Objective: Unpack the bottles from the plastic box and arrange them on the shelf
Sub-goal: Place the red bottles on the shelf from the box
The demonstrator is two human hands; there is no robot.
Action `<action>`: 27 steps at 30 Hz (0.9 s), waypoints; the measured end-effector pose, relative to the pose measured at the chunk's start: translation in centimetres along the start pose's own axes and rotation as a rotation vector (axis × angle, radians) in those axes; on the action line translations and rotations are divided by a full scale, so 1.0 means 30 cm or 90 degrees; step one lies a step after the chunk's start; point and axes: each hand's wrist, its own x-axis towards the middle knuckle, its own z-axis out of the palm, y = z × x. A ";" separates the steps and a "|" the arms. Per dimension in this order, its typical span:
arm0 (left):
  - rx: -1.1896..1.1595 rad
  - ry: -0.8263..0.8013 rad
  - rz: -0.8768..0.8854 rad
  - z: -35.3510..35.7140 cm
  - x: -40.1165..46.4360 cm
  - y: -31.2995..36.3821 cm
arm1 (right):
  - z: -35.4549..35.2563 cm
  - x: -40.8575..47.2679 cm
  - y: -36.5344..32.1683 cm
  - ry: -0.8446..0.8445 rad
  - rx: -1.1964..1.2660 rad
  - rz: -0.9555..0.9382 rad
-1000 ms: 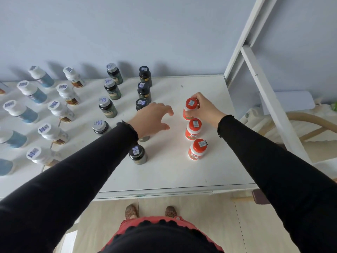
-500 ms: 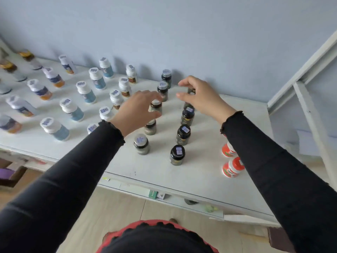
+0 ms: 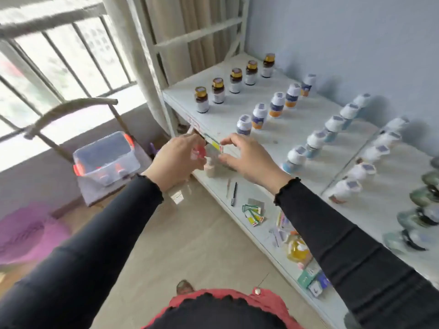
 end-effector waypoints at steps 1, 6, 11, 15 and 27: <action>0.000 -0.004 -0.022 -0.027 -0.021 -0.104 | 0.072 0.059 -0.054 -0.021 0.001 0.000; 0.005 -0.023 -0.139 -0.116 -0.089 -0.558 | 0.387 0.321 -0.264 -0.116 -0.004 -0.002; -0.011 -0.050 -0.233 -0.147 -0.063 -0.966 | 0.638 0.593 -0.387 -0.203 -0.027 -0.006; -0.057 -0.062 -0.325 -0.146 0.035 -1.283 | 0.854 0.855 -0.440 -0.257 0.002 0.020; -0.136 -0.232 -0.556 0.109 0.385 -2.061 | 1.579 1.545 -0.463 -0.410 -0.083 0.137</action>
